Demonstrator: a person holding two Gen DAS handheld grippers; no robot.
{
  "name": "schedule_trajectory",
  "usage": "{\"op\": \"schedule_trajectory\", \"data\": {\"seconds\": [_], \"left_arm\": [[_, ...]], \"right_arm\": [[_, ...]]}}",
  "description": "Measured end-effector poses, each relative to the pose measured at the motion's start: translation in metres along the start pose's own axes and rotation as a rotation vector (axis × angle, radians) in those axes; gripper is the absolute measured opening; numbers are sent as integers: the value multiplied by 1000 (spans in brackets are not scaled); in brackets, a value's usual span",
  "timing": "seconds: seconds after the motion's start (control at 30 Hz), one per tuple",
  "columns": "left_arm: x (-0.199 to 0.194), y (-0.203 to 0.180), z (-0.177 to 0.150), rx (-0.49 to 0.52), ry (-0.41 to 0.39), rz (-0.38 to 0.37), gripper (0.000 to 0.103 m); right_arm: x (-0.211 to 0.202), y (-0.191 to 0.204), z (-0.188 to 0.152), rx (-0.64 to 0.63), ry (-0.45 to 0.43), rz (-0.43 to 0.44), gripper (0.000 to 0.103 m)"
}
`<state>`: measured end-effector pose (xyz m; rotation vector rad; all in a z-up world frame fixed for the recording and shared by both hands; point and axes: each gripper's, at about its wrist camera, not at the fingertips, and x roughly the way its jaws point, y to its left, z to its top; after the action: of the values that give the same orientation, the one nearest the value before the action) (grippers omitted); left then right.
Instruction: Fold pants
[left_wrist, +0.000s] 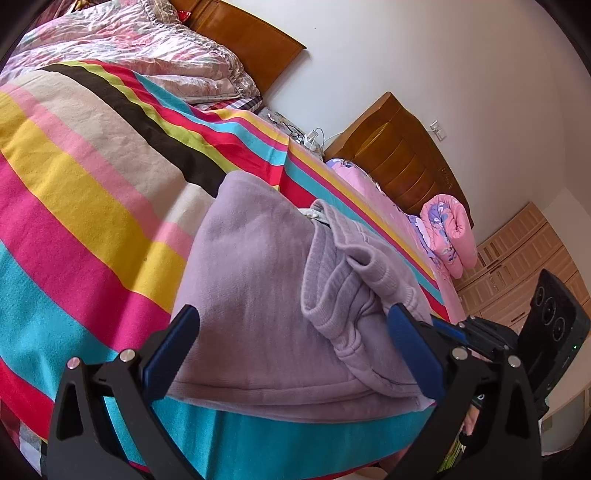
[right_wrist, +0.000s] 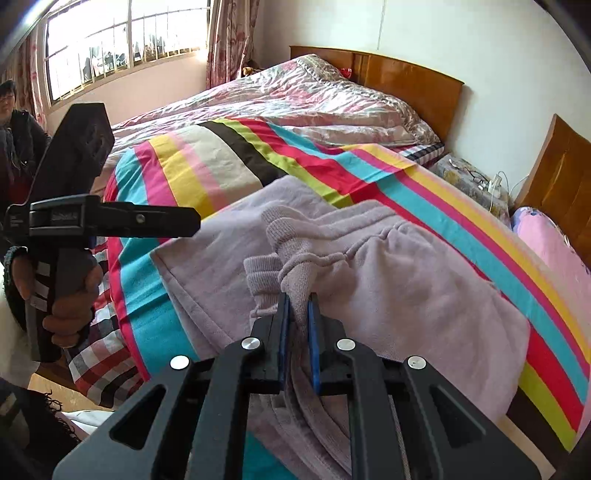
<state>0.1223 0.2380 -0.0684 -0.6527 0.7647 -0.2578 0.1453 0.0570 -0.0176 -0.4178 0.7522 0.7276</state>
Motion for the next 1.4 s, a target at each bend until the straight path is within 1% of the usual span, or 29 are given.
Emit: {"op": "schedule_trajectory", "data": {"seconds": [0.07,0.13,0.2,0.27,0.3,0.37,0.47,0.53,0.57,0.63,0.67,0.73,0.77,0.8,0.83,0.87,0.93,0.97,1.0,1.03,1.07,1.1,1.17,1.2,1.23,1.3,1.33,1.37,1.4], "left_arm": [[-3,3,2,-12,-14,-8,102],[-4,5,2,-18,-19,-7,102],[-4,9,0,-22,-13,2,102],[-6,11,-2,-27,-13,10,102],[-7,13,-2,-31,-15,8,102],[-8,14,-2,-38,-22,3,102],[-10,15,-2,-41,-29,-2,102],[-10,13,-2,-36,-28,-4,102],[-12,12,-4,-31,-27,-5,102],[-13,10,-5,-22,-22,-11,102],[-12,8,-5,-19,-20,-13,102],[-11,7,-6,-20,-12,-23,102],[-10,6,-7,-21,-4,-30,102],[-10,6,-7,-24,4,-41,102],[-8,4,-8,-30,16,-59,102],[-7,3,-8,-36,30,-81,102],[-4,0,-7,-55,71,-136,102],[0,-1,-5,-81,101,-197,102],[5,-2,-3,-118,131,-270,101],[12,-4,0,-154,156,-328,101],[18,-9,5,-173,177,-372,101],[26,-17,11,-175,198,-394,101],[48,-32,23,-162,258,-370,102],[63,-39,27,-154,307,-349,102],[76,-46,29,-153,352,-341,102],[102,-58,33,-154,423,-340,101],[113,-65,33,-148,459,-318,101],[123,-72,33,-138,477,-296,101],[130,-80,32,-113,488,-256,100]], "right_arm": [[17,6,-6,-24,57,3,11],[46,12,-23,-36,143,6,11],[53,15,-30,-33,135,-5,14],[49,12,-25,-5,138,25,22],[48,11,-23,-1,141,39,25],[49,12,-23,0,148,66,38],[53,19,-24,-47,155,23,38],[58,20,-23,-56,159,2,38],[60,24,-23,-93,164,-30,38],[63,40,-27,-206,170,-99,38],[64,45,-28,-235,170,-125,39],[64,50,-31,-272,154,-164,39],[63,51,-32,-282,143,-185,32],[62,49,-34,-292,126,-200,27],[58,47,-36,-285,97,-202,21],[50,43,-37,-259,54,-199,17],[23,36,-37,-212,-73,-210,15],[11,31,-36,-180,-125,-216,15],[2,25,-35,-143,-148,-205,15],[-1,19,-34,-123,-150,-197,15],[-1,17,-36,-121,-152,-204,15],[0,18,-38,-129,-148,-205,15],[0,25,-41,-159,-154,-218,15],[0,29,-41,-184,-156,-234,15],[0,32,-41,-207,-162,-250,15],[0,35,-40,-215,-173,-254,15],[1,38,-40,-236,-172,-265,15],[2,42,-41,-264,-174,-282,15],[3,45,-42,-278,-181,-297,15]]}}
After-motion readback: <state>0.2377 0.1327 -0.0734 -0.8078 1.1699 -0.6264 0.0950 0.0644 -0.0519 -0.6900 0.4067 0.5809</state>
